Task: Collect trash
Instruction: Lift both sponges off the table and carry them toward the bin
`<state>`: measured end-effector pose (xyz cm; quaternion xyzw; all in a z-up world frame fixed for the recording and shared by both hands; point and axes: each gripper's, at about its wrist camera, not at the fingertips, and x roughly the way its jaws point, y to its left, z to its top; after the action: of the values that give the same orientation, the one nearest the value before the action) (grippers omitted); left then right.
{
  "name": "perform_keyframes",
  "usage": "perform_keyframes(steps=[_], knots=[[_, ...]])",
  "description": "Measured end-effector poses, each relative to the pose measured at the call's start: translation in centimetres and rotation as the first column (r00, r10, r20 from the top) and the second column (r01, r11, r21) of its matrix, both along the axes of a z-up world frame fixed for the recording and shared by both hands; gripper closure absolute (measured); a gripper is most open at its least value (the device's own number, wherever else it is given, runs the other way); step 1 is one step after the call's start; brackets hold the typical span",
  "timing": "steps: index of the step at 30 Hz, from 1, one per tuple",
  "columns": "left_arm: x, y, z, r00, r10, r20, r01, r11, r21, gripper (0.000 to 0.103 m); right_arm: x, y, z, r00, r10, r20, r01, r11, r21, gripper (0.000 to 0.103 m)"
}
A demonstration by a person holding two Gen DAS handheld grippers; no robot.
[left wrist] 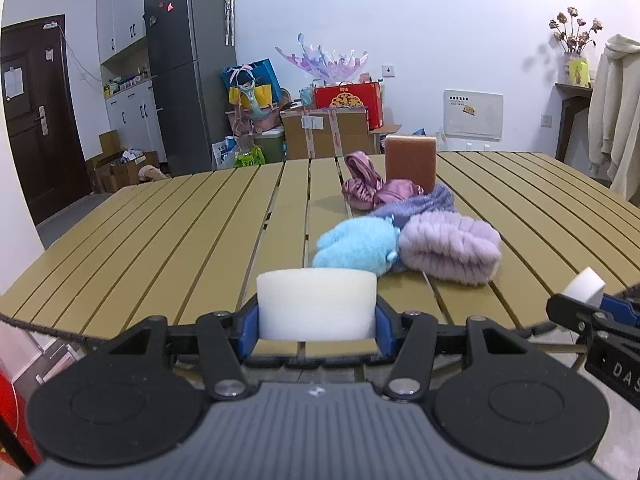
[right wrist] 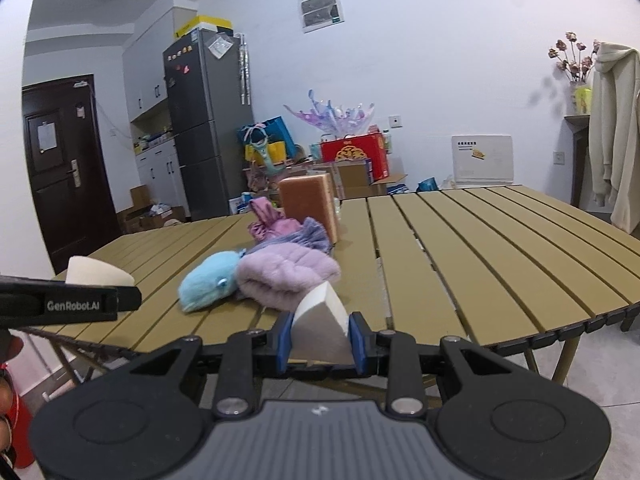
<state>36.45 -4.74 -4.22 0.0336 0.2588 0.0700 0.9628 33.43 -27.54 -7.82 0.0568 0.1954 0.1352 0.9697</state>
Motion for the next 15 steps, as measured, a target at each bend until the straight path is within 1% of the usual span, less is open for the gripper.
perform_keyframes(steps=[3,8,15], knots=[[-1.5,0.3,-0.1,1.000,-0.003,-0.009,0.003,1.000,-0.016,0.047,-1.1,0.2,0.0,1.000,0.013,0.000,-0.013,1.000,0.002,0.074],[-3.8,0.6,-0.4,1.000,-0.010,-0.024,0.010,1.000,-0.012,0.047,-2.9,0.9,0.3,0.999,0.045,-0.002,-0.046,0.999,-0.015,0.074],[-7.1,1.5,-1.3,0.998,-0.012,-0.059,0.011,1.000,-0.008,0.047,-5.1,2.2,0.1,0.997,0.071,-0.032,-0.072,0.996,-0.043,0.074]])
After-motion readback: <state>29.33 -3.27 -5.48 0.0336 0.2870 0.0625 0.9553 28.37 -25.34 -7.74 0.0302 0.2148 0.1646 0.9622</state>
